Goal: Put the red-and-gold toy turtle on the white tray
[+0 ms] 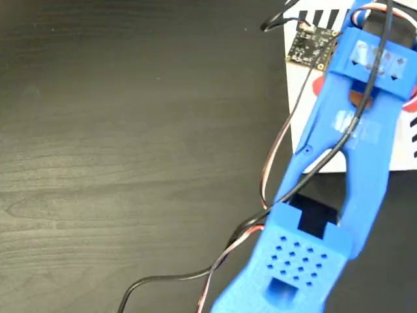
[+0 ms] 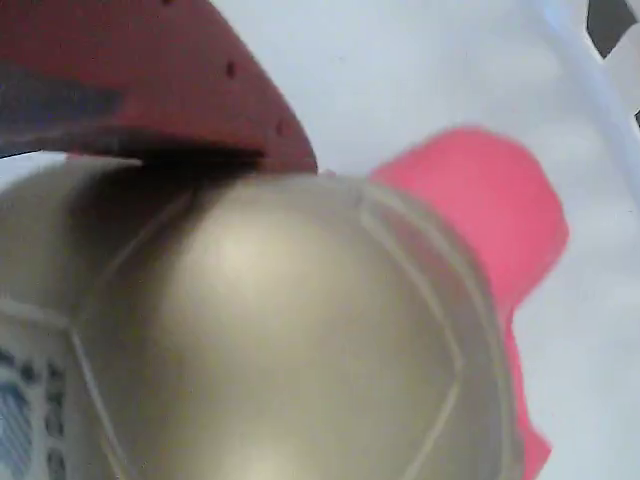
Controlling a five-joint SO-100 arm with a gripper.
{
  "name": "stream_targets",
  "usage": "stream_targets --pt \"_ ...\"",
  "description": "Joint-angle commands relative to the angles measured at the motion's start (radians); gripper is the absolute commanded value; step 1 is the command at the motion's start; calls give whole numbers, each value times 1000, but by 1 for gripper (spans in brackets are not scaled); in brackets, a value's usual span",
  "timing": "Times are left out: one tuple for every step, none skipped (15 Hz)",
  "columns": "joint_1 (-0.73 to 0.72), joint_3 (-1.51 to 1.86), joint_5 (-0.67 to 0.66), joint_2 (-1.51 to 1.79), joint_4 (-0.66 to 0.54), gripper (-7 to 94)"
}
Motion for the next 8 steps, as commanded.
stream_targets --pt "8 -57 -20 55 5 53" --pt "9 -57 -25 55 6 53" --pt "11 -55 -29 57 6 55" --pt "12 -55 -35 58 6 59" --pt "12 -55 -38 58 8 59" --pt "12 -49 -40 60 8 59" --pt "12 -41 -41 60 8 59" --pt "11 -32 -41 60 8 59"
